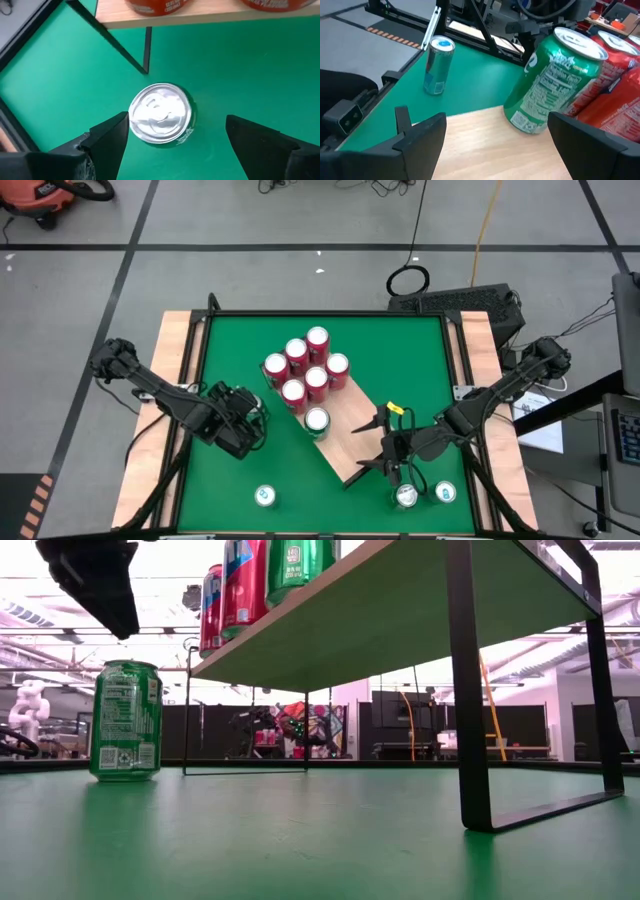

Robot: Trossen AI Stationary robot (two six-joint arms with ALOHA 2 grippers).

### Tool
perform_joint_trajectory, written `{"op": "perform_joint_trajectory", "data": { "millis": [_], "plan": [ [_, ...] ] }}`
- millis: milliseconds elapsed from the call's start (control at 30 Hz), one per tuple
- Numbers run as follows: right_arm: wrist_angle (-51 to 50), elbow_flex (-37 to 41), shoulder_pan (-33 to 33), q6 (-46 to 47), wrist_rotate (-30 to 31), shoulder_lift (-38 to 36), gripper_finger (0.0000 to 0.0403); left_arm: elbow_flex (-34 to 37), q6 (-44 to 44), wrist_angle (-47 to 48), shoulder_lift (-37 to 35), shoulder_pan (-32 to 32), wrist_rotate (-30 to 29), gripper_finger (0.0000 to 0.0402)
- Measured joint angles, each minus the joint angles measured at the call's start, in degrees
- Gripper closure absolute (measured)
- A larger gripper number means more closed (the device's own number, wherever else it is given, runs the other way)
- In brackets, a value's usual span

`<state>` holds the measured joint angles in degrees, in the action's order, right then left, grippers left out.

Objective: Place canned beverage on shelf
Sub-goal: Put the green soda can on the shelf aligned with the other green soda can

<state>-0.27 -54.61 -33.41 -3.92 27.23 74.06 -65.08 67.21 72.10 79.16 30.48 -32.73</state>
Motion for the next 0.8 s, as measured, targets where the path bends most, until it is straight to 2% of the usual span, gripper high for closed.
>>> {"op": "perform_joint_trajectory", "data": {
  "millis": [100,367,600,700,800],
  "plan": [
    [1.22,0.00,-0.04,-0.28,-0.23,0.00,0.0064,-0.62,2.17,3.52,-1.30,-0.47,0.37,0.0070],
    [4.33,0.00,0.16,-2.69,-0.27,0.00,0.0064,-1.01,-4.91,3.29,-4.46,-0.52,3.14,0.0070],
    [6.34,0.00,0.44,-1.70,-0.25,0.00,0.0064,-1.01,-9.37,-1.94,-3.07,0.26,-0.62,0.0070],
    [6.05,0.00,0.42,-0.08,-0.27,0.00,0.0064,-1.01,-7.41,-2.56,-2.43,0.39,-2.69,0.0070],
    [5.78,0.02,0.35,1.04,-0.28,0.00,0.0064,-1.01,-3.42,-2.81,-2.03,0.33,-0.20,0.0070]
  ]
}}
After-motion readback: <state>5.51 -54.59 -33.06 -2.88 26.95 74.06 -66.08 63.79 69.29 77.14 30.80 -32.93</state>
